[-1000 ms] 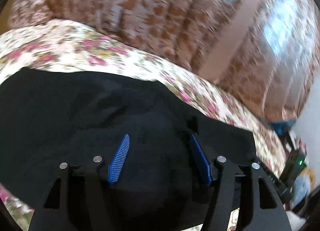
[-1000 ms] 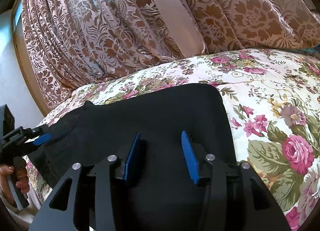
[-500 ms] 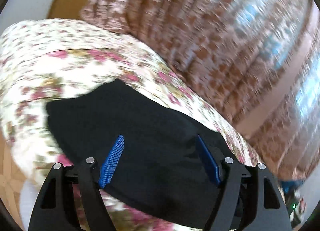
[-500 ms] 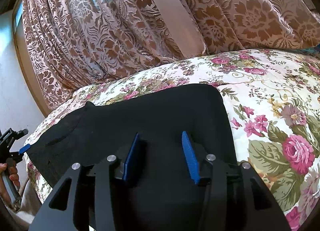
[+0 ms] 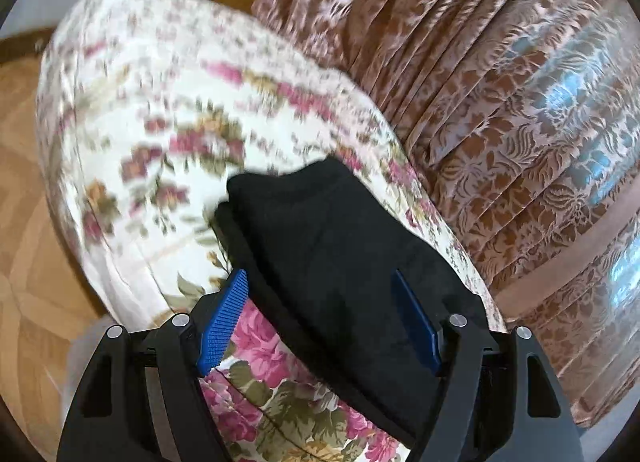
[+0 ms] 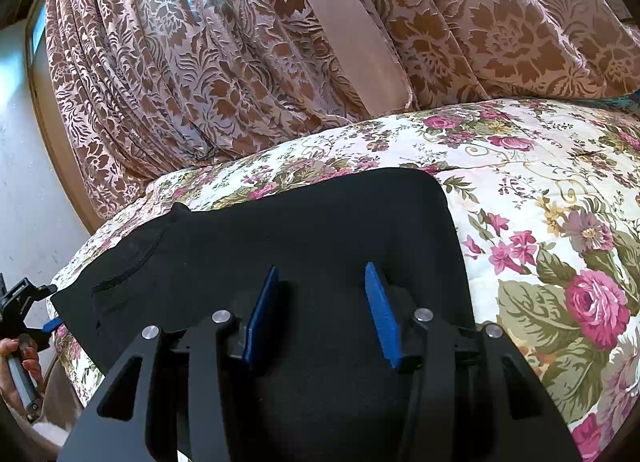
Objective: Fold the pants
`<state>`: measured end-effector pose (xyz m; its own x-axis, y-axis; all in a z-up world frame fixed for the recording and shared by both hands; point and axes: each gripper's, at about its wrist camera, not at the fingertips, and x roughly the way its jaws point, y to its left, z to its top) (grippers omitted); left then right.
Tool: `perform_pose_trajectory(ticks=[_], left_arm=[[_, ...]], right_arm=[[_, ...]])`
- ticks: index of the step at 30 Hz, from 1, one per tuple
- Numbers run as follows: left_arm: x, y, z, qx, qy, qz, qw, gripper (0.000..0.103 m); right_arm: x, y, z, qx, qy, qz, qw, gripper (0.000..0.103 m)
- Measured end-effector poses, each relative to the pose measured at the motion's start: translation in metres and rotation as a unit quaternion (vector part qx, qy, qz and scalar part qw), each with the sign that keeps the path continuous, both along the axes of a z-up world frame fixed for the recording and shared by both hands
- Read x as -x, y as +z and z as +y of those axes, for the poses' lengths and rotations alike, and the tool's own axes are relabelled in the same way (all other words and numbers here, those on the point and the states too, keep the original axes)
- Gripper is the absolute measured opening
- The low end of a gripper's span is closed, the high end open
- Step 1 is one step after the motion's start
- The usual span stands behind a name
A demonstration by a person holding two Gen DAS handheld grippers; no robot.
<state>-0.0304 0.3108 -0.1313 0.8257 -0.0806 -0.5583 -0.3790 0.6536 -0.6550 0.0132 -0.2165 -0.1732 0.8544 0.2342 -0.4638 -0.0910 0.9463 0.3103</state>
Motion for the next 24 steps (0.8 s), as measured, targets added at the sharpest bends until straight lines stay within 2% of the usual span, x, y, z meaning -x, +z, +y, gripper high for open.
perform_pose_trajectory(ticks=[3, 5, 10, 13, 15, 19, 24], left_arm=[[-0.004, -0.005, 0.002, 0.026, 0.001, -0.004, 0.9997, 0.071], [-0.009, -0.008, 0.005, 0.039, -0.001, -0.002, 0.9993, 0.059], [-0.022, -0.014, 0.015, 0.060, 0.016, 0.005, 0.9980, 0.037], [-0.025, -0.015, 0.018, 0.065, 0.029, 0.012, 0.9974, 0.018], [-0.024, -0.011, 0.018, 0.063, 0.026, 0.003, 0.9976, 0.016], [-0.027, 0.023, 0.003, 0.017, -0.006, -0.041, 0.9990, 0.015], [-0.036, 0.074, -0.032, -0.018, -0.069, -0.106, 0.9918, 0.015]], right_arm=[[0.000, 0.000, 0.000, 0.000, 0.000, 0.000, 1.000, 0.046], [0.000, 0.000, 0.000, 0.000, 0.000, -0.001, 1.000, 0.046], [0.000, 0.000, 0.000, 0.000, 0.000, -0.001, 1.000, 0.046], [0.000, 0.000, 0.000, 0.000, -0.001, -0.001, 1.000, 0.046], [0.000, 0.000, 0.000, 0.000, -0.001, -0.001, 1.000, 0.046], [0.000, 0.000, 0.000, 0.000, -0.001, -0.001, 1.000, 0.046], [0.000, 0.000, 0.000, -0.001, 0.000, -0.002, 1.000, 0.047]])
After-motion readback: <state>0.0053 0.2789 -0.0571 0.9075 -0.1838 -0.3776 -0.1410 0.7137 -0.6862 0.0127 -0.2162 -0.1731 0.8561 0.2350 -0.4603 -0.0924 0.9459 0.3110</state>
